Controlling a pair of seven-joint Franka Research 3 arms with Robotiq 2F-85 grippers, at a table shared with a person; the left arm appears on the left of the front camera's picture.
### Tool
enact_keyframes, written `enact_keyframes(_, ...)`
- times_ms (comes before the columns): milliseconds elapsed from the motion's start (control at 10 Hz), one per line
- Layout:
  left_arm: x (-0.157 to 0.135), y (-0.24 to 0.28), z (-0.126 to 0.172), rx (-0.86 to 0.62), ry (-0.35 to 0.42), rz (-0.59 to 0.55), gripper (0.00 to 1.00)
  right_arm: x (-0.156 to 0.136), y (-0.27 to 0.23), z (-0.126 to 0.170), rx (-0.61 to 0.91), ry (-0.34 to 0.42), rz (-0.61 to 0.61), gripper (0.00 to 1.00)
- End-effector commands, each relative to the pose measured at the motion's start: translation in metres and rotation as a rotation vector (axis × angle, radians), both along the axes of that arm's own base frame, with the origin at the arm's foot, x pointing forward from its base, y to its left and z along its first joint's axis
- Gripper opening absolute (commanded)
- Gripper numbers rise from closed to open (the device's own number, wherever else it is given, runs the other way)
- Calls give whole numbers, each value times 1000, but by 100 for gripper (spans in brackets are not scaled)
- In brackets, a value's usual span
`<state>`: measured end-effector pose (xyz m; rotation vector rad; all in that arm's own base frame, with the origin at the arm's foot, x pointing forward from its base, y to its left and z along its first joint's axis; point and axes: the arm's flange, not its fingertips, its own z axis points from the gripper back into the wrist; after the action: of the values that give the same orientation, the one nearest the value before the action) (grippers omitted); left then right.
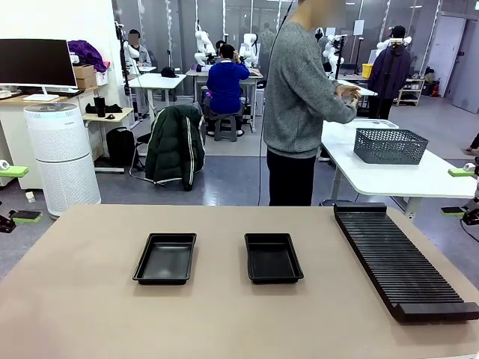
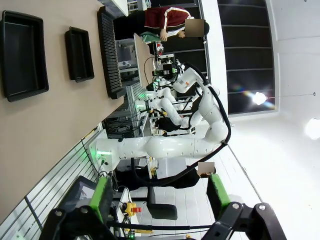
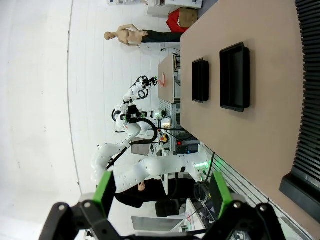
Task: Inspect and transfer BCBs to ESD trays.
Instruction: Pick up the Blank PCB from the PCB Rack and place it in the left ESD tray.
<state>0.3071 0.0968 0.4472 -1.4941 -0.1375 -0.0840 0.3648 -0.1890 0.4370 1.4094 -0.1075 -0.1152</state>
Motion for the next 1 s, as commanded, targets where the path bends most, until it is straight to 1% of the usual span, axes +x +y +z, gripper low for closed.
enact_keyframes(0,-1,1,1,3,-1,0,100,0,1,1,0,-9,2,100)
enact_keyframes(900,-1,1,1,3,-1,0,100,0,1,1,0,-9,2,100)
